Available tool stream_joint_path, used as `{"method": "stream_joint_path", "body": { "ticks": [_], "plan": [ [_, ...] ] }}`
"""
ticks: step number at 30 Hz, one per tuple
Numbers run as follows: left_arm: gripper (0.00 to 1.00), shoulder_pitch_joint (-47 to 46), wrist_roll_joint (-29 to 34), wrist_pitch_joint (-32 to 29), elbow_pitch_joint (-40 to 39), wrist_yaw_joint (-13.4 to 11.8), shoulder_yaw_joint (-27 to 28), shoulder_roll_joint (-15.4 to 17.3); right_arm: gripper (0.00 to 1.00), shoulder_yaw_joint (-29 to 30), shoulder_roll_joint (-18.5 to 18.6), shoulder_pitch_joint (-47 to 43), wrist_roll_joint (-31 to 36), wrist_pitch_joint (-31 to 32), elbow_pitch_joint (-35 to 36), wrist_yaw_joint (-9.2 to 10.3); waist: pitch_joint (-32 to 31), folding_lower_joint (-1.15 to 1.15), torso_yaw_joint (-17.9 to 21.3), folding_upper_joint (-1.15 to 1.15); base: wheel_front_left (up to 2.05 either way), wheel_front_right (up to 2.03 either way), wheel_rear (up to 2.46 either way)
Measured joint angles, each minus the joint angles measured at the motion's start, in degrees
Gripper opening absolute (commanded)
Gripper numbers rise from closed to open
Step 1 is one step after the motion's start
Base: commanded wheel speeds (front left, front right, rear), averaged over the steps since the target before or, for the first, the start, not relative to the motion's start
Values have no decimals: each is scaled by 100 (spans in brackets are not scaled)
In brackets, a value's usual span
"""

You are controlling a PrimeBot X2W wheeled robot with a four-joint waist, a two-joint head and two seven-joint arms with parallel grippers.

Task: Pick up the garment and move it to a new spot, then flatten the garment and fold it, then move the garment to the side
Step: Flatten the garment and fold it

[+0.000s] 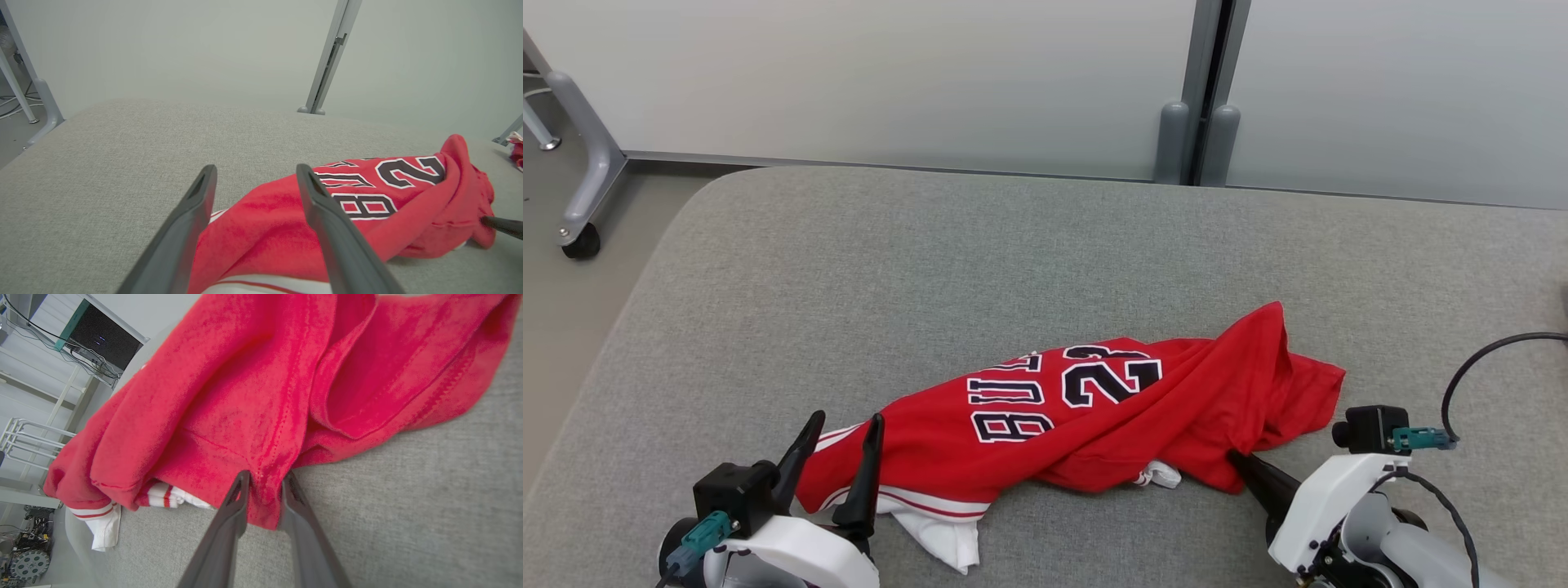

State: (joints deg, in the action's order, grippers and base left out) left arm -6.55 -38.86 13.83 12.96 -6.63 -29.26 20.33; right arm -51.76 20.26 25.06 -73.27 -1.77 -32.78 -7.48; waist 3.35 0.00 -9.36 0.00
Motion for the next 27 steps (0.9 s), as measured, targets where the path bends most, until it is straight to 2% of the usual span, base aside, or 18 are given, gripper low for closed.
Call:
{"method": "stream_joint_path", "body": {
  "ticks": [5,10,16,21,27],
  "plan": [
    [100,-10,-7,15,31,1,12,-2,0,-10,46,37,0,-202,103,0,-13,0,-19,0,0,0,0],
    [100,40,-34,32,52,-26,53,20,0,-44,297,-30,-168,-267,635,0,-78,0,104,0,0,0,0],
    [100,135,-60,33,44,-63,78,53,0,-100,1220,-168,-204,-5,1730,0,-209,0,399,0,0,0,0],
    [100,173,-87,40,25,-101,112,66,0,-96,1965,-326,-242,459,2385,0,-249,0,601,0,0,0,0],
    [100,187,-105,41,21,-109,120,71,0,-57,2439,-683,-292,912,2685,0,-223,0,719,0,0,0,0]
  ]
}}
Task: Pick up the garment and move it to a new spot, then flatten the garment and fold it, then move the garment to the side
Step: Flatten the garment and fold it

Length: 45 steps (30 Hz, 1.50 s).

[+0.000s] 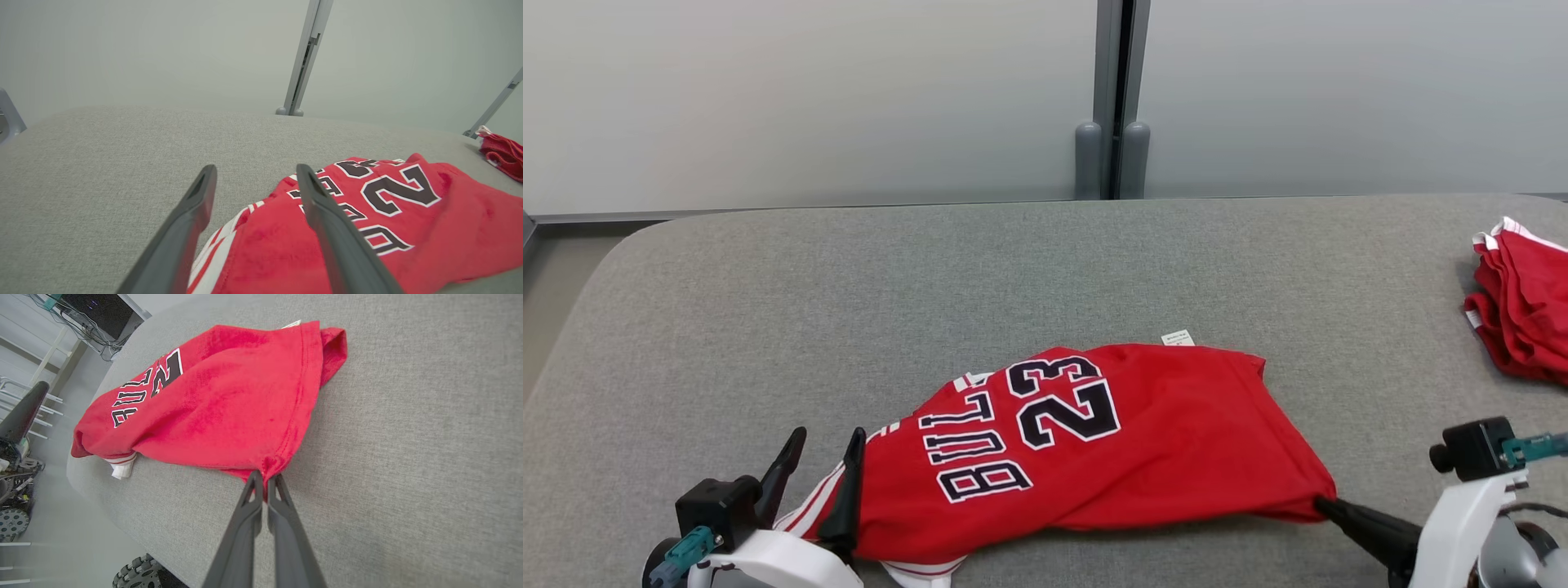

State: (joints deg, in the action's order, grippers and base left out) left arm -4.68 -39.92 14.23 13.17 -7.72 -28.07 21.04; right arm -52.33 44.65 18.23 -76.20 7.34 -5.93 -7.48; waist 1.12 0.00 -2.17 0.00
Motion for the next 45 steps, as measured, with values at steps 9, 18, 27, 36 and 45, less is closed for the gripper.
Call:
{"method": "stream_joint_path", "body": {
  "ticks": [9,18,27,36,45],
  "plan": [
    [100,-3,-7,0,-1,-1,-3,13,0,120,-18,-476,178,225,-468,0,46,0,31,0,0,0,0],
    [100,-24,-5,-42,-25,-20,-37,78,100,320,-770,-556,802,230,-1291,0,74,0,-31,0,0,0,0],
    [100,21,-9,-308,-313,-125,-16,349,100,1234,-771,-597,1273,53,-905,0,-34,0,-56,0,0,0,0],
    [100,464,-573,-2056,-1185,26,-300,1093,100,2399,-923,-1075,1917,-10,-220,0,-25,0,-124,0,0,0,0],
    [100,200,-1169,-3465,-1404,370,-527,1406,100,2869,-1599,-1280,2499,466,141,0,226,0,-41,0,0,0,0]
  ]
}}
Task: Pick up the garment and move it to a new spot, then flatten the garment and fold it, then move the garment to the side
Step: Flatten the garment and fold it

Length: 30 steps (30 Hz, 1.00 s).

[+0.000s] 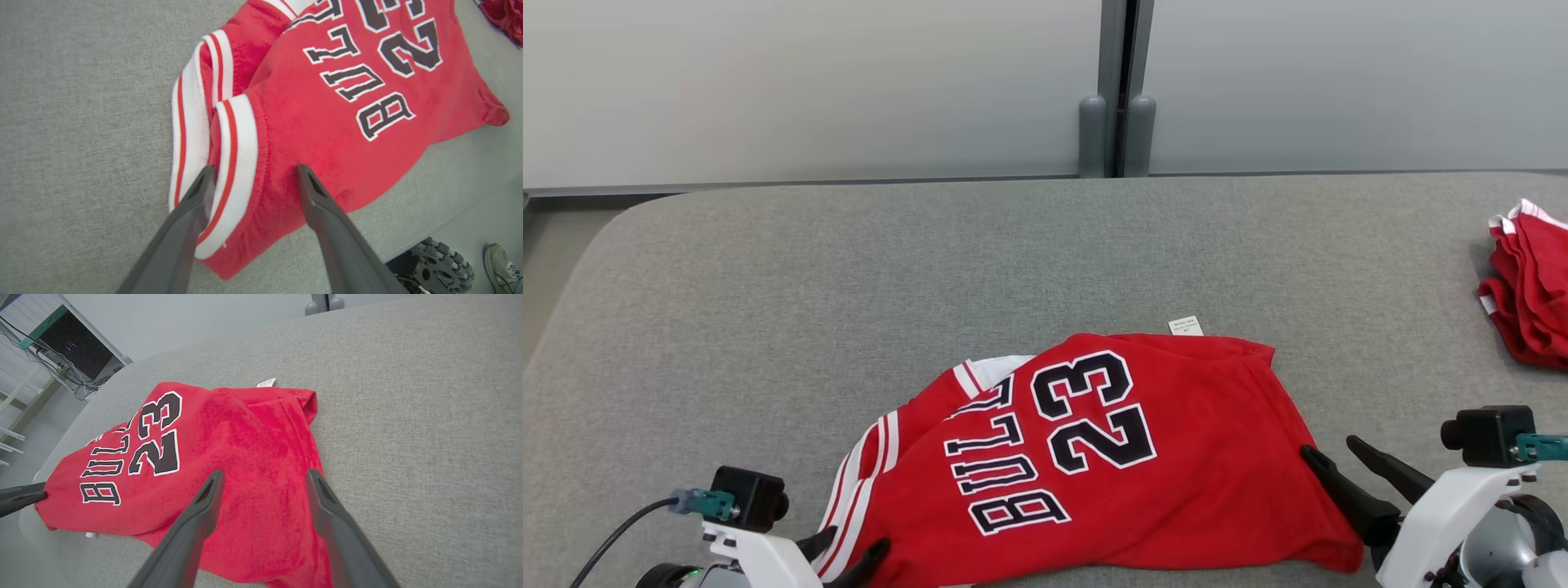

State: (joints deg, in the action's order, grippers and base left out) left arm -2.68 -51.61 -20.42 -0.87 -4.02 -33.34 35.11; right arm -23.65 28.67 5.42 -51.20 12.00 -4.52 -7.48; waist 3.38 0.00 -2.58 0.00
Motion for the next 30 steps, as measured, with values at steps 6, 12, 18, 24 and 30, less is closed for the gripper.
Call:
{"method": "stream_joint_path", "body": {
  "ticks": [6,12,18,24,30],
  "plan": [
    [98,-313,-314,-546,201,230,-67,35,100,178,-279,-18,280,246,144,0,172,0,113,0,0,0,0],
    [0,-381,-459,-593,80,338,10,77,100,343,-453,-81,471,390,202,0,273,0,194,0,0,0,0],
    [0,-392,-416,-292,-361,296,287,261,100,446,-560,-104,573,489,264,0,295,0,271,0,0,0,0],
    [0,-843,-385,-160,-548,370,570,396,100,470,-653,-67,641,533,332,0,406,0,432,0,0,0,0],
    [0,-1785,-220,-437,181,689,479,370,100,398,-771,116,691,545,338,0,635,0,684,0,0,0,0]
  ]
}}
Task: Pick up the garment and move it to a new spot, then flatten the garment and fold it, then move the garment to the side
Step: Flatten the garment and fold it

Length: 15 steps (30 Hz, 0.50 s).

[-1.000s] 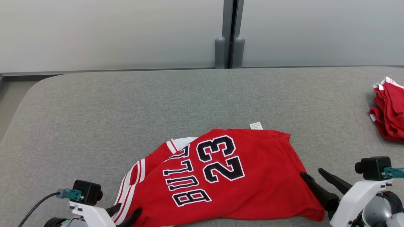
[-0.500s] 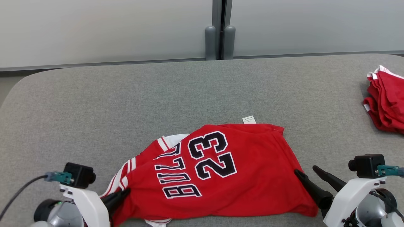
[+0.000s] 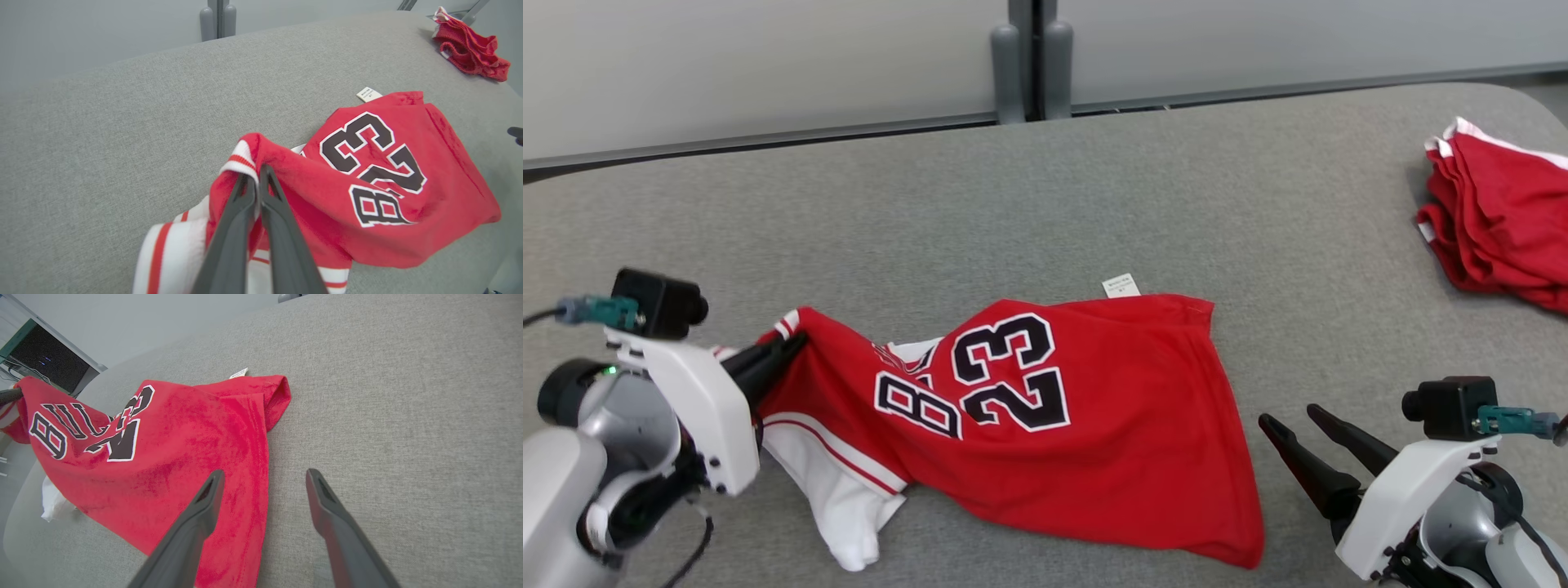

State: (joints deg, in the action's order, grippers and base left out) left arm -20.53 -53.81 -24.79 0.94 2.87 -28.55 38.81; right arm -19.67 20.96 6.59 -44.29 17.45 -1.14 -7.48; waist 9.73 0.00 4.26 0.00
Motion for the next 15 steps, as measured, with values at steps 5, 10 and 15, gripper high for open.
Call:
{"method": "stream_joint_path", "body": {
  "ticks": [5,10,15],
  "plan": [
    [0,-935,87,-134,1201,324,-229,-218,100,-120,-82,216,41,-93,-76,0,255,0,316,0,0,0,0],
    [0,-1600,114,83,1930,422,-481,-494,100,-186,-121,348,41,-211,-172,0,429,0,519,0,0,0,0],
    [100,-1941,15,436,2318,438,-940,-905,100,-282,-162,421,38,-296,-333,0,433,0,526,0,0,0,0]
  ]
}}
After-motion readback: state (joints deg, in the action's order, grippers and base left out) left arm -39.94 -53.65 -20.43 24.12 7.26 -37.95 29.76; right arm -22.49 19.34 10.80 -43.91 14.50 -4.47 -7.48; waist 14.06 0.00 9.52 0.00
